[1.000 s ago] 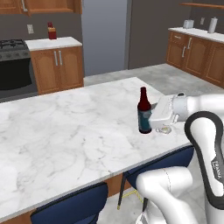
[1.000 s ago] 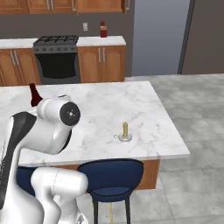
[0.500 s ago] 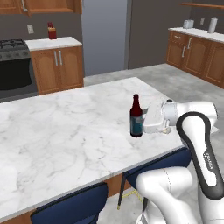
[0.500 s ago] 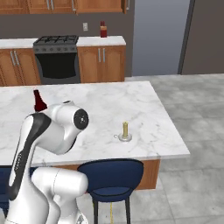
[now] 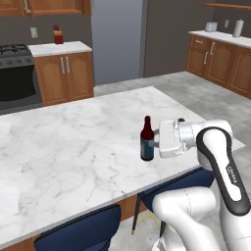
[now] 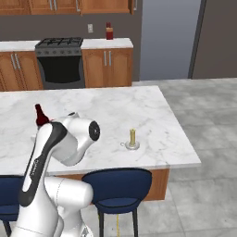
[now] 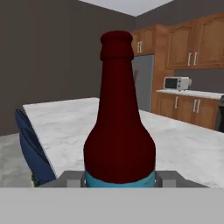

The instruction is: Get the candle and the beer from the cabinet and move them to the dining counter.

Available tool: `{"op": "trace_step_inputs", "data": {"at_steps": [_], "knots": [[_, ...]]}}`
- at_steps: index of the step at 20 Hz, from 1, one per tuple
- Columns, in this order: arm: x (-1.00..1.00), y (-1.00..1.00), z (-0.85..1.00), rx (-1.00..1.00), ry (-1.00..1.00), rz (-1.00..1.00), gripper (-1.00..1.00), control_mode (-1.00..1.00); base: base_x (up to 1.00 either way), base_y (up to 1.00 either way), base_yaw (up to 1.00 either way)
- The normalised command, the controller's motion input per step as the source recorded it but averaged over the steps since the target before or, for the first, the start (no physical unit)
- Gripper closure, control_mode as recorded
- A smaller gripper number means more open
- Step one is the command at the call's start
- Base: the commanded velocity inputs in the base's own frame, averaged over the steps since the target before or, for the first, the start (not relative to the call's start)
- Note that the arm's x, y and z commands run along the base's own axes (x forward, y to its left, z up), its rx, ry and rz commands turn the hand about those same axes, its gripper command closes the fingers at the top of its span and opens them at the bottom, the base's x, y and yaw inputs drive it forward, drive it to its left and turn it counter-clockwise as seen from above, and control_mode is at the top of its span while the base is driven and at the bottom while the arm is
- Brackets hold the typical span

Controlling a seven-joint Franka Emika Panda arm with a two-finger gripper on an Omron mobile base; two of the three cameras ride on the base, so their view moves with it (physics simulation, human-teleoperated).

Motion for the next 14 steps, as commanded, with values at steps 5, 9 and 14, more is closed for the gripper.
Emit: {"op": "trace_step_inputs", "data": {"at_steps": [5,9,14], "knots": [[0.09,0.30,-0.28,0.00,0.00,0.11,1.00,-1.00,0.00,0.00,0.00],[0.13,0.23,-0.27,0.00,0.00,0.09,1.00,-1.00,0.00,0.00,0.00],[0.21,0.11,-0.22,0.00,0.00,0.07,1.00,-1.00,0.00,0.00,0.00]]}}
